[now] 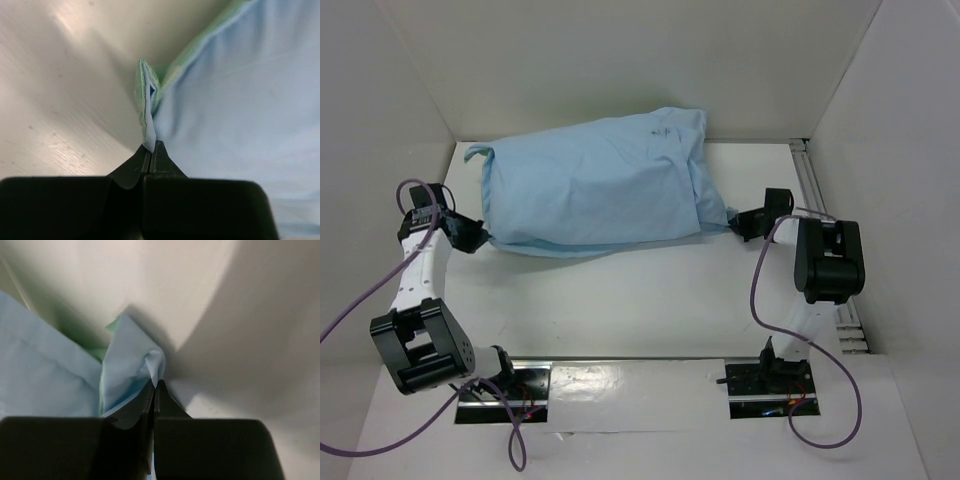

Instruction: Put the pillow into the pillowcase

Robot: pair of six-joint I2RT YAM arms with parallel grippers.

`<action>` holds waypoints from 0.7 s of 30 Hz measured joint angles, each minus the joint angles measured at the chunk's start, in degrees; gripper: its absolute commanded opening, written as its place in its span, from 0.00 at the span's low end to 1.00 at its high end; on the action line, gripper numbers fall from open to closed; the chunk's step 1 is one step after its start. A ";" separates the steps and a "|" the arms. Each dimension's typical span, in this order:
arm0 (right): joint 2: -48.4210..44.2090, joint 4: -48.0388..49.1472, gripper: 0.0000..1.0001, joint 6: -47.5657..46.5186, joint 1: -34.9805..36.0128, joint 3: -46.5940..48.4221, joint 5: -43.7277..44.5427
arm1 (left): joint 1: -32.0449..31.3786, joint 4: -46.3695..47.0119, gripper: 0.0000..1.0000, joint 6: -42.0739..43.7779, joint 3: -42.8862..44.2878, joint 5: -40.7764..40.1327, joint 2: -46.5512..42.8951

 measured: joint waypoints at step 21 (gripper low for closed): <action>-42.86 -31.41 0.00 -28.50 -4.39 28.22 12.31 | 10.99 -11.50 0.00 -4.96 41.75 26.75 -0.81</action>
